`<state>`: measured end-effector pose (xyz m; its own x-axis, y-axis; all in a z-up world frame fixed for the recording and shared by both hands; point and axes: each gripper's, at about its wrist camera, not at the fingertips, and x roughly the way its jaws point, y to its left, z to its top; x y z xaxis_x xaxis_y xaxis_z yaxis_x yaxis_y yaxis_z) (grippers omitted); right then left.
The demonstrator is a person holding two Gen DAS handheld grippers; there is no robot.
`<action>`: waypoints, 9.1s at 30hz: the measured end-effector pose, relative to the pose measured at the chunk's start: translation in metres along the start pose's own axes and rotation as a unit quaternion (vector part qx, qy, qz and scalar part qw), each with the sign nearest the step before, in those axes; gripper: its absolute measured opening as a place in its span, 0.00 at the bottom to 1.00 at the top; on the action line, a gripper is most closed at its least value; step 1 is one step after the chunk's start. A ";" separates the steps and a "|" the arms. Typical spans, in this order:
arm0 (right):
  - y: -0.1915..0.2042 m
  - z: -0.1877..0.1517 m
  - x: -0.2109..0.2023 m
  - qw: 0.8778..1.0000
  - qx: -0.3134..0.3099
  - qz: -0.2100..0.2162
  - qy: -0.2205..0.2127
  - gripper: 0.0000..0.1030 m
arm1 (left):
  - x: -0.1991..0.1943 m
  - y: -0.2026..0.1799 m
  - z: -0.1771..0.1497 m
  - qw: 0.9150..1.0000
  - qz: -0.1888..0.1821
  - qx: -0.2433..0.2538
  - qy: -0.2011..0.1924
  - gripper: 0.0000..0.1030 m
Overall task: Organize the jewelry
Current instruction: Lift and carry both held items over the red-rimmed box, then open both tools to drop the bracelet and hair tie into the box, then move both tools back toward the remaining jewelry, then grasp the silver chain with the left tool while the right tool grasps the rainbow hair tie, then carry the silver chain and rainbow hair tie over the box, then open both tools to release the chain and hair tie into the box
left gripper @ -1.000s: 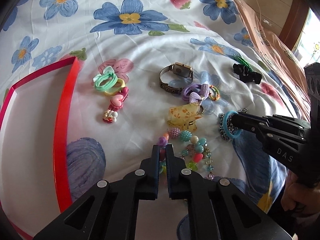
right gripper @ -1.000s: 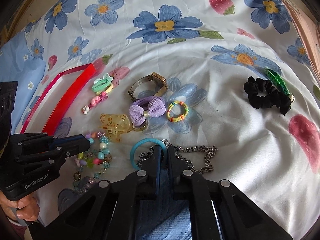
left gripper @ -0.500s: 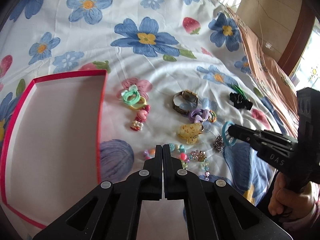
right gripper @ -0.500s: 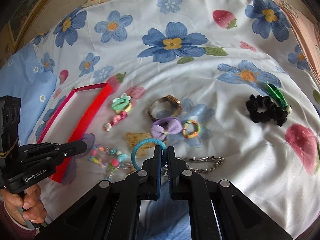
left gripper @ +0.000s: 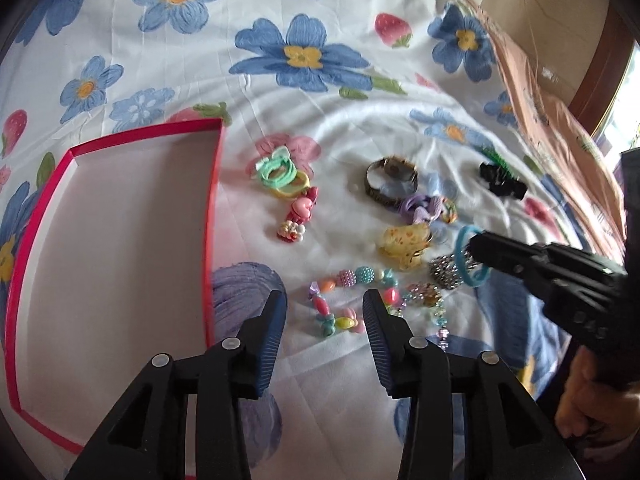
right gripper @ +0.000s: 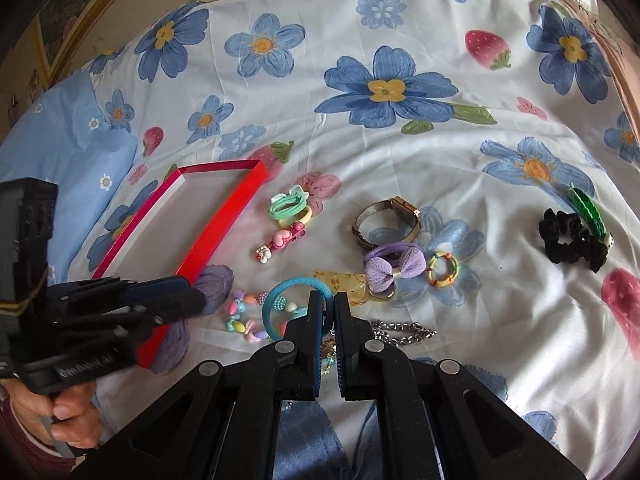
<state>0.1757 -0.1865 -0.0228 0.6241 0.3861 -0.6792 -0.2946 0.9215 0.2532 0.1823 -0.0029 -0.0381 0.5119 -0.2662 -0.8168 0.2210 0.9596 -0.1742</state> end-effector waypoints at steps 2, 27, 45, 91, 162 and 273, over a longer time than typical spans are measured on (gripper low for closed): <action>-0.005 -0.002 -0.001 1.000 0.006 -0.002 -0.001 0.05 | 0.015 -0.004 0.005 1.000 0.015 0.008 0.017 0.39; 0.008 0.011 0.006 0.999 0.009 0.030 -0.006 0.05 | -0.035 0.017 0.011 0.998 -0.007 0.012 -0.057 0.07; 0.103 0.059 0.050 0.993 -0.070 0.096 -0.006 0.03 | -0.084 0.098 0.005 0.992 0.012 -0.080 -0.101 0.07; 0.161 0.081 0.143 0.984 -0.103 0.125 0.073 0.31 | -0.027 0.186 0.015 0.975 0.092 -0.197 -0.043 0.32; -0.077 0.015 0.065 0.997 0.015 -0.069 0.040 0.14 | 0.085 -0.052 0.030 0.996 -0.008 0.075 0.040 0.10; 0.157 0.037 0.094 0.984 -0.103 0.137 0.052 0.38 | -0.072 0.160 -0.045 0.972 0.136 -0.181 -0.066 0.50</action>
<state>0.2147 -0.0037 -0.0216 0.4261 0.6028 -0.6745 -0.5882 0.7511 0.2997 0.1434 0.1735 -0.0315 0.6173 0.0142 -0.7866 -0.2307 0.9592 -0.1637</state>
